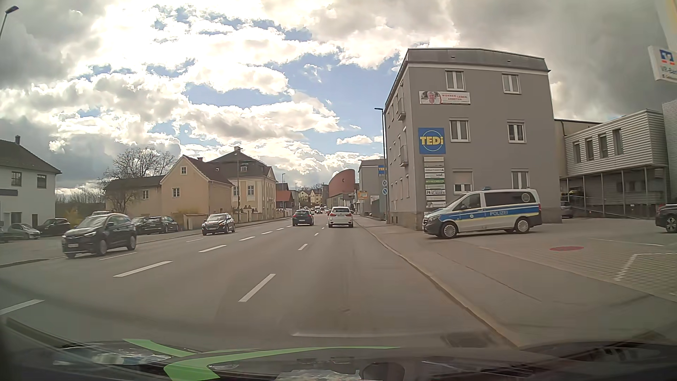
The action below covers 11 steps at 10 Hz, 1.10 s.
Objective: Follow the waypoints while adhering to traffic rules and regulations
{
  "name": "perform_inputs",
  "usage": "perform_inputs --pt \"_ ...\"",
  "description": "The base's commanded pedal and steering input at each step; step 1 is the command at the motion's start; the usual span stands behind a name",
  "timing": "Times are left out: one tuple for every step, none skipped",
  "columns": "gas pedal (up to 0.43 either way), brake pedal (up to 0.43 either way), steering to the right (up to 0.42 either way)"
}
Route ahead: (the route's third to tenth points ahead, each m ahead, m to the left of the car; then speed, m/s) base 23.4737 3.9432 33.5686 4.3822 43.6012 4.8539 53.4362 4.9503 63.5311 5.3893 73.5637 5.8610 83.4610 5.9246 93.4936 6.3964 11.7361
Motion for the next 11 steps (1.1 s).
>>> perform_inputs --pt "0.059 0.0 -0.019" --pt "0.059 0.0 -0.019" --pt "0.059 0.0 -0.019" --pt "0.059 0.0 -0.015" --pt "0.059 0.0 -0.01" --pt "0.059 0.0 -0.009" --pt "0.059 0.0 -0.009" --pt "0.059 0.0 -0.008" --pt "0.059 0.0 -0.006" --pt "0.059 0.0 -0.003" --pt "0.059 0.0 -0.001"
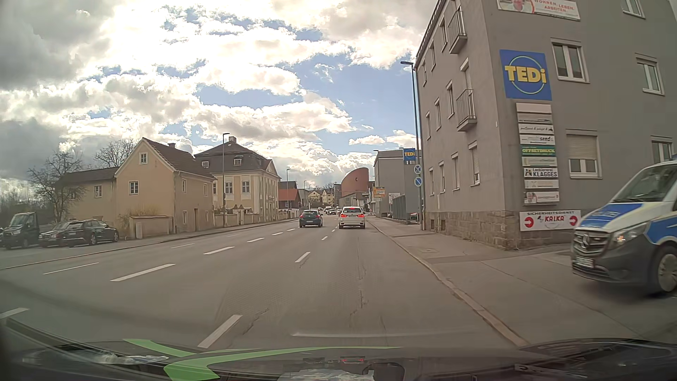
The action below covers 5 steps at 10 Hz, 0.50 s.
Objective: Follow the waypoints while adhering to traffic rules and regulations
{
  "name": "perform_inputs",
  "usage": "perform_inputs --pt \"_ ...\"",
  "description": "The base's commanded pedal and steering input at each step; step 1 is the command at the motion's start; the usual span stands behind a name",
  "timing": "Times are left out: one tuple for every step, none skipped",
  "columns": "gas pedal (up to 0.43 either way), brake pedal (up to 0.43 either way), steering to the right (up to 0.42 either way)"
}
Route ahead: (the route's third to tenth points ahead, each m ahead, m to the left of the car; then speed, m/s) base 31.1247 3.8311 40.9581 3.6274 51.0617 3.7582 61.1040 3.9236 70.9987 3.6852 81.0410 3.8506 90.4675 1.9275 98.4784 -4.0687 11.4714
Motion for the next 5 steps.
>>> perform_inputs --pt "0.059 0.0 -0.001" --pt "0.059 0.0 -0.001" --pt "0.059 0.0 -0.002" --pt "0.059 0.0 -0.002" --pt "0.059 0.0 -0.002"
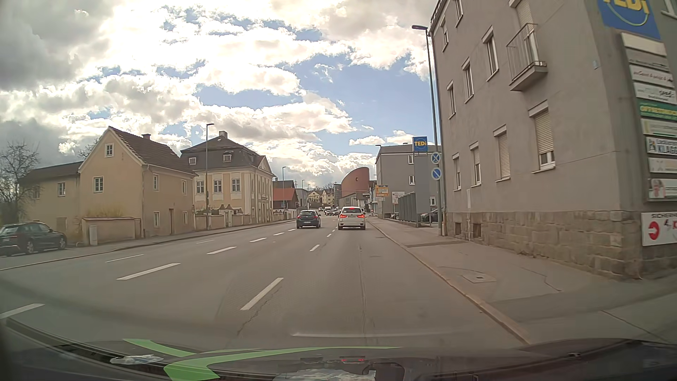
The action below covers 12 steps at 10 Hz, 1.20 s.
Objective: Follow the waypoints while adhering to traffic rules and regulations
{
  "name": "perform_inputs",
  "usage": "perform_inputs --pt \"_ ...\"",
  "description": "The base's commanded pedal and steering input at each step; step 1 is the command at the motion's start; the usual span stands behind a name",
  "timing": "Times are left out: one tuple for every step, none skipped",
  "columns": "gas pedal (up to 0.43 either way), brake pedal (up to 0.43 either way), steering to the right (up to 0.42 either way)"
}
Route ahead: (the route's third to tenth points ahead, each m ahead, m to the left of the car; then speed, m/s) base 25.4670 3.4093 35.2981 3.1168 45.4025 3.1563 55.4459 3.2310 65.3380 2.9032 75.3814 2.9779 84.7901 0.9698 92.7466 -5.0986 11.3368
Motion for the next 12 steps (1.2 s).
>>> perform_inputs --pt "0.059 0.0 -0.002" --pt "0.059 0.0 -0.002" --pt "0.059 0.0 -0.002" --pt "0.059 0.0 -0.002" --pt "0.059 0.0 -0.002" --pt "0.059 0.0 -0.002" --pt "0.0 0.0 -0.002" --pt "0.0 0.0 -0.001" --pt "0.0 0.0 -0.001" --pt "0.0 0.0 -0.001" --pt "0.0 0.0 0.0" --pt "0.0 0.0 0.0"
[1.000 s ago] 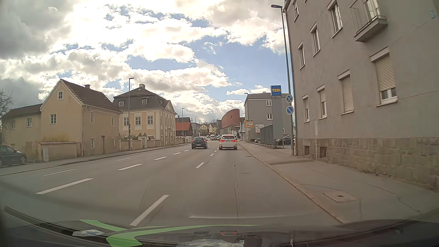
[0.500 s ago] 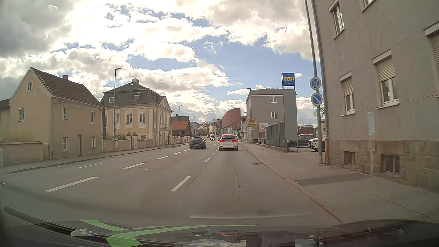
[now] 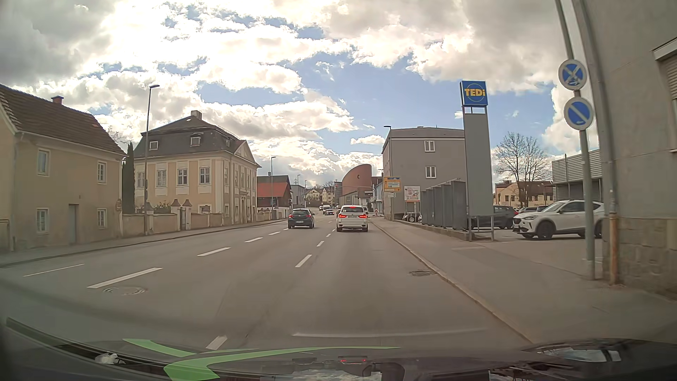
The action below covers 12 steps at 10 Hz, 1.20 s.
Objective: Follow the waypoints while adhering to traffic rules and regulations
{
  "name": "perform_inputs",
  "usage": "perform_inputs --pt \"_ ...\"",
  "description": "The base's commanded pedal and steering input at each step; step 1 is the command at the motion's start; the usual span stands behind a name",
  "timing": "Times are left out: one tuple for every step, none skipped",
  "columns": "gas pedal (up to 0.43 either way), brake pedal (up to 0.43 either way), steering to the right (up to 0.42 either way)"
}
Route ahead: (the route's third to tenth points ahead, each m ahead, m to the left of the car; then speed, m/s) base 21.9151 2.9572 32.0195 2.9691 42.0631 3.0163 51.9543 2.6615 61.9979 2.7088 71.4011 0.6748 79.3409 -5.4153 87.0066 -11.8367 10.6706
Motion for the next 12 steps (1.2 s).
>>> perform_inputs --pt "0.0 0.0 0.002" --pt "0.0 0.012 0.003" --pt "0.0 0.012 0.003" --pt "0.0 0.012 0.004" --pt "0.0 0.012 0.003" --pt "0.0 0.018 0.003" --pt "0.0 0.012 0.003" --pt "0.0 0.012 0.003" --pt "0.0 0.012 0.003" --pt "0.0 0.012 0.004" --pt "0.0 0.012 0.005" --pt "0.0 0.012 0.005"
